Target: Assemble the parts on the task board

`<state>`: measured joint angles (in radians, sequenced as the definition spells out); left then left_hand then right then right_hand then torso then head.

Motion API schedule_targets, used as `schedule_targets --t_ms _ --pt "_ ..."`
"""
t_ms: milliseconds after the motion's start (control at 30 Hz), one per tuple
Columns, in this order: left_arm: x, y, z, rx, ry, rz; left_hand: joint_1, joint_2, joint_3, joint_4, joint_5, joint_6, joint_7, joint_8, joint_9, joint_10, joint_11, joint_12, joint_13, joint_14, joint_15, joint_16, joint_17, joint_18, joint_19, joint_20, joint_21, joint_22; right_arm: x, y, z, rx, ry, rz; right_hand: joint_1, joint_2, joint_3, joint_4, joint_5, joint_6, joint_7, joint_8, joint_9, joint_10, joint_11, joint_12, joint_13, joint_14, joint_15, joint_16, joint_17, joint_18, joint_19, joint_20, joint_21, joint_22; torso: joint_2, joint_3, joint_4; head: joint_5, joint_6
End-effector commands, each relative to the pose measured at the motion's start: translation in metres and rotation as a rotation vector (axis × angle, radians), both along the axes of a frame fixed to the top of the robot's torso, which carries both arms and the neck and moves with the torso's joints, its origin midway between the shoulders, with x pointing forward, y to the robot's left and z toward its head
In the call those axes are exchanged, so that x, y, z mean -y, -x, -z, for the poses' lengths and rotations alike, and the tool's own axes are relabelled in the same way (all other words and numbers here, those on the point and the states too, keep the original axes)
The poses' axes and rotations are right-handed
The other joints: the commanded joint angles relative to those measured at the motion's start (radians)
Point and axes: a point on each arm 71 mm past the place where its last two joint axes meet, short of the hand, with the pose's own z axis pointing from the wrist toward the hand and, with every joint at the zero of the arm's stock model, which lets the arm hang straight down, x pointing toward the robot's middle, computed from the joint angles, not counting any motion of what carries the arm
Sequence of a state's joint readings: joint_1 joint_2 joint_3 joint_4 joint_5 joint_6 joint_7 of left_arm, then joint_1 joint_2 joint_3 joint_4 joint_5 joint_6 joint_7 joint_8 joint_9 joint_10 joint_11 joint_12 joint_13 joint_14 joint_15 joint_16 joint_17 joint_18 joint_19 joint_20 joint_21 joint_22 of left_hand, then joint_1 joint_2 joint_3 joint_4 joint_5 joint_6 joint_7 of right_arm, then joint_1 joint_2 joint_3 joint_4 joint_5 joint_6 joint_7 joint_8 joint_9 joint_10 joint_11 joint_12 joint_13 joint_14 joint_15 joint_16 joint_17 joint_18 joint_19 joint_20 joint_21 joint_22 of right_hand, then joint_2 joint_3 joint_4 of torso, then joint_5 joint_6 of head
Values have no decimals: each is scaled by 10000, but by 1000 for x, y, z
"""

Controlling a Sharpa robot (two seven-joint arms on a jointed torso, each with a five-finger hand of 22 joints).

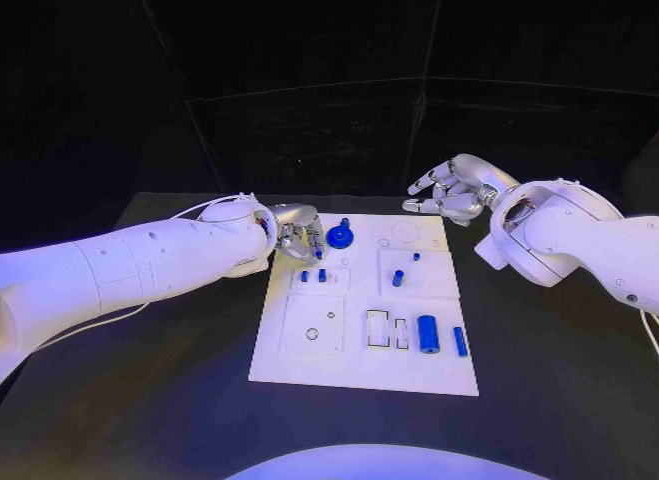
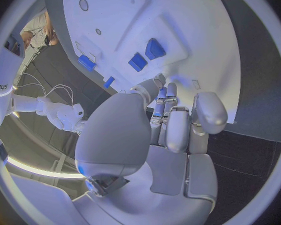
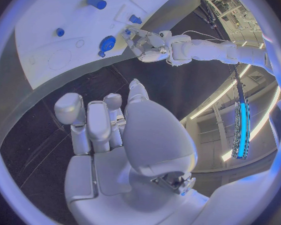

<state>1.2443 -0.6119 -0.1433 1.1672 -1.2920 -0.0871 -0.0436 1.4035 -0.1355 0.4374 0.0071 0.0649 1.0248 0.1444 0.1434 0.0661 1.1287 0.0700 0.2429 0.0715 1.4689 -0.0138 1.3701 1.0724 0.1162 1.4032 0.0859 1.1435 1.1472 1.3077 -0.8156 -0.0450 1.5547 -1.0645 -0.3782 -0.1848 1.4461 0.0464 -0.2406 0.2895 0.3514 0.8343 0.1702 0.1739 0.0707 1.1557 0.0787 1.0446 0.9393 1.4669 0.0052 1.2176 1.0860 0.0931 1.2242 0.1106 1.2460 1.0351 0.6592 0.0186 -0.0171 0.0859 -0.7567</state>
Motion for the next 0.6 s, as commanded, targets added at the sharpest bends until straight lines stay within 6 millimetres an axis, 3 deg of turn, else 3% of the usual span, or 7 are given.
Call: schedule_targets --t_ms 33,167,233,333,467,600 --pt "0 0 -1 -14 70 -42 -145 -81 60 -13 1 -220 18 -155 -27 -25 81 -84 -8 106 78 -51 -32 -109 16 87 -58 -14 0 0 -2 79 1 -75 -58 30 -64 -13 55 -49 2 50 -11 -64 23 19 -24 74 -36 -53 -12 205 36 9 -66 -22 -2 -3 0 0 2" --pt "-2 -1 -2 82 244 -132 -241 -233 67 -14 5 -639 52 -450 -39 -205 102 -266 -31 66 98 -99 -163 -87 -32 102 -158 -86 0 0 -1 62 19 -54 -56 27 -69 -15 53 -56 4 49 -12 -123 24 -48 -106 68 -36 -75 -37 212 16 9 -87 -54 -1 -2 4 -2 6" --pt "-3 -1 -3 137 314 -179 -276 -289 56 -12 1 -742 51 -524 -31 -324 128 -353 -42 43 110 -127 -229 -78 -63 116 -219 -133 1 -1 -1 47 34 -46 -42 34 -96 -16 43 -77 7 55 -13 -551 27 -560 -703 35 -33 -183 -151 234 -50 10 -166 -162 -8 5 6 11 15" --pt "-7 -1 -3 207 421 -266 -298 -323 44 -11 0 -773 65 -555 -21 -404 153 -410 -45 27 127 -145 -274 -71 -84 129 -262 -164 2 -1 0 -21 90 -42 -1 75 -153 -14 27 -90 -1 91 -8 -1228 26 -1507 -1770 -20 -38 -395 -352 261 -130 9 -285 -307 -6 -4 3 -13 25" --pt "-13 0 -4 230 440 -381 -311 -333 39 -9 1 -723 85 -539 -2 -457 177 -448 -42 19 145 -150 -291 -67 -98 143 -290 -182 5 -3 1 -175 216 -45 181 132 -204 -30 -24 -12 -21 187 9 -1385 -1 -2060 -2301 -80 -65 -751 -712 281 -172 -7 -395 -423 -4 -10 -1 -39 38" --pt "-23 2 -5 220 516 -569 -314 -332 43 -12 3 -612 102 -489 20 -490 205 -477 -34 17 167 -147 -297 -64 -108 162 -314 -195 10 -6 4 -233 603 -103 794 158 -177 -123 -14 341 -85 376 36 -1621 -63 -3125 -3225 -113 -115 -1191 -1176 294 -157 -68 -469 -485 -8 -9 13 -72 56"
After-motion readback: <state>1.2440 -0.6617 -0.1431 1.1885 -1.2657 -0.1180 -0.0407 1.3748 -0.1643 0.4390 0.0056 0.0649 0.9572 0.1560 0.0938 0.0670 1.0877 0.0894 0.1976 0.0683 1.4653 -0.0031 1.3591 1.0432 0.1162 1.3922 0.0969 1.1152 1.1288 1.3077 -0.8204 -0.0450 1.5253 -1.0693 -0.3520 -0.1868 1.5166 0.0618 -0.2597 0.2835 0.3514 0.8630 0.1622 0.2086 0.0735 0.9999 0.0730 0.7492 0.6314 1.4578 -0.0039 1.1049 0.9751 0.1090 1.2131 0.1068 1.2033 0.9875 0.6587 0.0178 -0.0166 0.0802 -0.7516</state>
